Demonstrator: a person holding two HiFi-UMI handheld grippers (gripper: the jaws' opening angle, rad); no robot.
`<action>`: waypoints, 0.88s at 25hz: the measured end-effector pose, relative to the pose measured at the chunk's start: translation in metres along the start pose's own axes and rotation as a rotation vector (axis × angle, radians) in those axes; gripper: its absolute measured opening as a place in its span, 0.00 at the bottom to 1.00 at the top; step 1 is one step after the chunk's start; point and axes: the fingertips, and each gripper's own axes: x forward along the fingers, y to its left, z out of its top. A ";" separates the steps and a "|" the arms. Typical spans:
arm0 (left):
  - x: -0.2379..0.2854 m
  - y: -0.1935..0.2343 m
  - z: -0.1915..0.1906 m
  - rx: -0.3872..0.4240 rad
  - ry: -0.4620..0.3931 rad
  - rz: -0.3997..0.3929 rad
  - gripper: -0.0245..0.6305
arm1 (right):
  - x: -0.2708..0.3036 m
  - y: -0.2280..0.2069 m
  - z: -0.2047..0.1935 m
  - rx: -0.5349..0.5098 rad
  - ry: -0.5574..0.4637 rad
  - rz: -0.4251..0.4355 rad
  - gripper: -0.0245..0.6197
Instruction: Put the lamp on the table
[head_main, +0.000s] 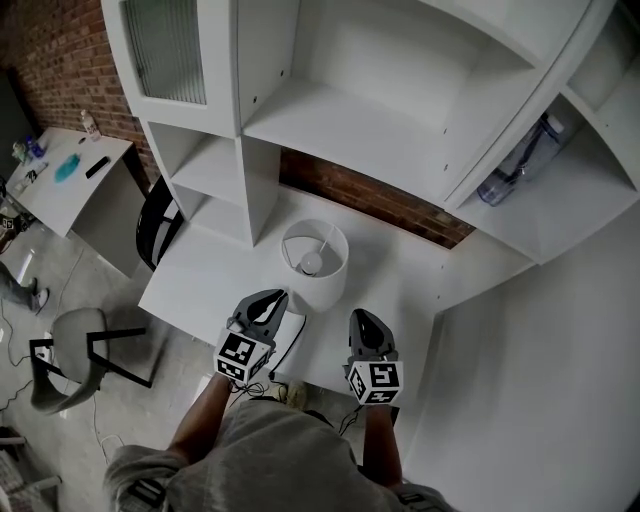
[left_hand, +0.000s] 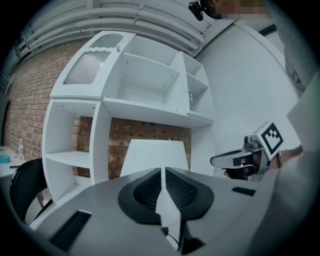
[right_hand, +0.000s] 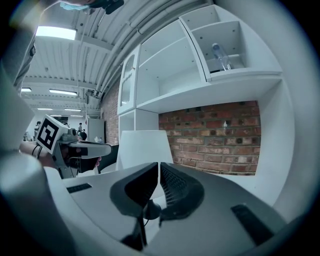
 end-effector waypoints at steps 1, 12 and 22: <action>0.000 0.001 0.000 0.001 0.002 0.001 0.08 | -0.001 0.000 0.001 -0.003 -0.003 0.000 0.09; 0.000 0.005 -0.003 0.011 0.022 0.010 0.05 | -0.006 -0.011 -0.006 0.006 0.001 -0.027 0.09; 0.004 0.010 -0.003 0.018 0.035 0.022 0.05 | 0.002 -0.010 -0.006 -0.010 0.007 -0.024 0.09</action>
